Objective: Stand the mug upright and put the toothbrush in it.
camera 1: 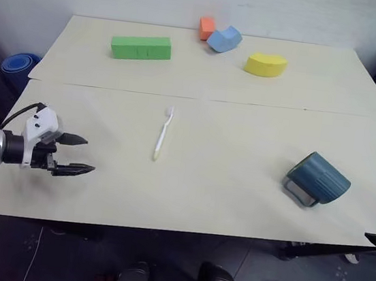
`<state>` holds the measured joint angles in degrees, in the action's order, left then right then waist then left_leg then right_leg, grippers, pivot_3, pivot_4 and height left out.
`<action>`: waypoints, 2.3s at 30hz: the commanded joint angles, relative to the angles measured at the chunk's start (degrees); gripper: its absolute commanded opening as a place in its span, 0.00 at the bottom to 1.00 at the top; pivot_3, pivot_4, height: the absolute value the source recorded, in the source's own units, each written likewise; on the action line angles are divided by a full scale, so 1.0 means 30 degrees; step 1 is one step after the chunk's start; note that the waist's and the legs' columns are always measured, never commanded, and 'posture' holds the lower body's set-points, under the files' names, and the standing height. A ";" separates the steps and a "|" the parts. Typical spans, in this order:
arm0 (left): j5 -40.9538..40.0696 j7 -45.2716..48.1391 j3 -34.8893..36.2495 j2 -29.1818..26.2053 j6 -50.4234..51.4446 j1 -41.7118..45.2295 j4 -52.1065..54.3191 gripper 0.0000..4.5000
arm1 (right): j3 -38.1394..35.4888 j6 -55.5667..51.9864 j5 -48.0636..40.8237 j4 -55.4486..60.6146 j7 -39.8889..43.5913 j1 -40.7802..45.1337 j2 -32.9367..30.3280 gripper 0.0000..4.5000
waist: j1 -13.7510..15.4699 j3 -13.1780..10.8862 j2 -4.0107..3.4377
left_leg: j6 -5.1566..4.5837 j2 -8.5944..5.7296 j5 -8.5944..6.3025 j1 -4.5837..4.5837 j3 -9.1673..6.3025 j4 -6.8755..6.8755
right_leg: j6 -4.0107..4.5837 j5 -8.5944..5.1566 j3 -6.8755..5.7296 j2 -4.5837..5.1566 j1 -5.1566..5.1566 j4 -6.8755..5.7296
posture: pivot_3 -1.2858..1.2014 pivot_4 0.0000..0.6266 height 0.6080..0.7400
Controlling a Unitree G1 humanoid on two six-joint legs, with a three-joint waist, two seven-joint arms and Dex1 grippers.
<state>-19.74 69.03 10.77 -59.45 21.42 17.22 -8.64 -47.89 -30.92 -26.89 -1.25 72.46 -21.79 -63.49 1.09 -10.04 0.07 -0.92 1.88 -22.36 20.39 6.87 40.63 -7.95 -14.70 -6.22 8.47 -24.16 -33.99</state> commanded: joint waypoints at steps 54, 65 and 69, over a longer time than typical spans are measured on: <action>-0.5638 0.0867 -0.6219 0.6612 0.6153 0.8980 0.8216 1.00 | 1.5004 -0.7585 0.2504 0.5476 -1.3470 1.1386 0.3184 0.45 | 0.0068 -0.0001 0.0016 | -0.0003 -0.0008 -0.0005 0.0011 -0.0087 0.0127 | -0.0009 0.0004 -0.0014 -0.0014 0.0087 -0.0002 | 0.52 0.24 1.00; -0.5766 -0.0255 -0.4951 0.5909 0.6518 0.8098 0.8215 1.00 | 1.4933 -0.5933 0.2079 0.5087 -1.3281 1.4028 0.6164 0.17 | -0.0235 -0.0003 0.0018 | 0.0001 0.0005 -0.0003 0.0007 -0.0108 0.0119 | -0.0009 0.0004 -0.0039 -0.0020 0.0098 0.0004 | 0.52 0.24 1.00; -0.6526 -0.1605 -0.2978 0.5340 0.7492 0.7687 0.8370 1.00 | 1.4008 -0.4245 0.1283 0.3873 -1.4927 1.7109 1.0893 0.17 | -0.0622 -0.0020 -0.0013 | 0.0026 0.0036 0.0005 0.0003 -0.0118 0.0093 | -0.0007 0.0003 -0.0048 -0.0050 0.0086 -0.0011 | 0.52 0.24 1.00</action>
<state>-37.39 65.97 -1.98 -42.33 42.81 40.46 15.12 -3.23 -47.16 -21.33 10.46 29.60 26.77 -33.14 -0.78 -10.10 0.03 -0.84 2.00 -22.34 20.41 6.50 40.90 -7.97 -14.70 -6.37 8.31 -23.91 -34.03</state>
